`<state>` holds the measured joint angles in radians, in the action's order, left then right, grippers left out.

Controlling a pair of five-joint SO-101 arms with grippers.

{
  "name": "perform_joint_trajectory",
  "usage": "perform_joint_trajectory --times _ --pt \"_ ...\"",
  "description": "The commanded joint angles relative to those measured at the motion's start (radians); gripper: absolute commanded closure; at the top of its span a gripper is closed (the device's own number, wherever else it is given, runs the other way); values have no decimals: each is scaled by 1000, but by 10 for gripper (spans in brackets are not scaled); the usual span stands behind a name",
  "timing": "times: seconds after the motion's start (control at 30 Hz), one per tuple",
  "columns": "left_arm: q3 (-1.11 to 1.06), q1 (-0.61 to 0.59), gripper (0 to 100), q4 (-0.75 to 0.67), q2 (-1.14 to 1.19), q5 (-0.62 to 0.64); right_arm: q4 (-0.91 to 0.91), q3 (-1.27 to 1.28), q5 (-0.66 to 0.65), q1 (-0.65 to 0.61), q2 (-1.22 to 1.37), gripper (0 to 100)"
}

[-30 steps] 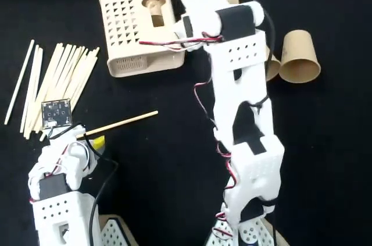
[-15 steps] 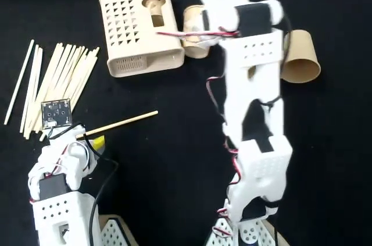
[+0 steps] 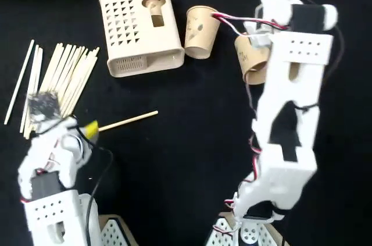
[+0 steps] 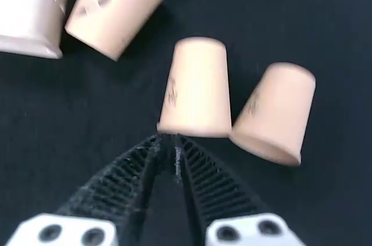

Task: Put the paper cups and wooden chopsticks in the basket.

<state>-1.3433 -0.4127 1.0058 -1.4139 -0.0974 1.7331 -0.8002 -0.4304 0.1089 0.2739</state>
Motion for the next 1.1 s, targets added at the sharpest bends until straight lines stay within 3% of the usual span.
perform_joint_trajectory --times 0.0,0.4,0.7,0.9,1.07 --pt "463 21 683 72 221 57 26 186 -44 48 -153 957" --pt "1630 213 682 362 1413 129 -181 931 -100 52 -670 957" --pt "2511 205 682 382 2082 272 -540 1567 -41 -18 -1055 957" --pt "3000 203 682 212 2460 470 -783 1873 58 -216 -1191 957" --pt "2919 199 681 -5 2545 549 -784 1808 58 -227 -1159 957"
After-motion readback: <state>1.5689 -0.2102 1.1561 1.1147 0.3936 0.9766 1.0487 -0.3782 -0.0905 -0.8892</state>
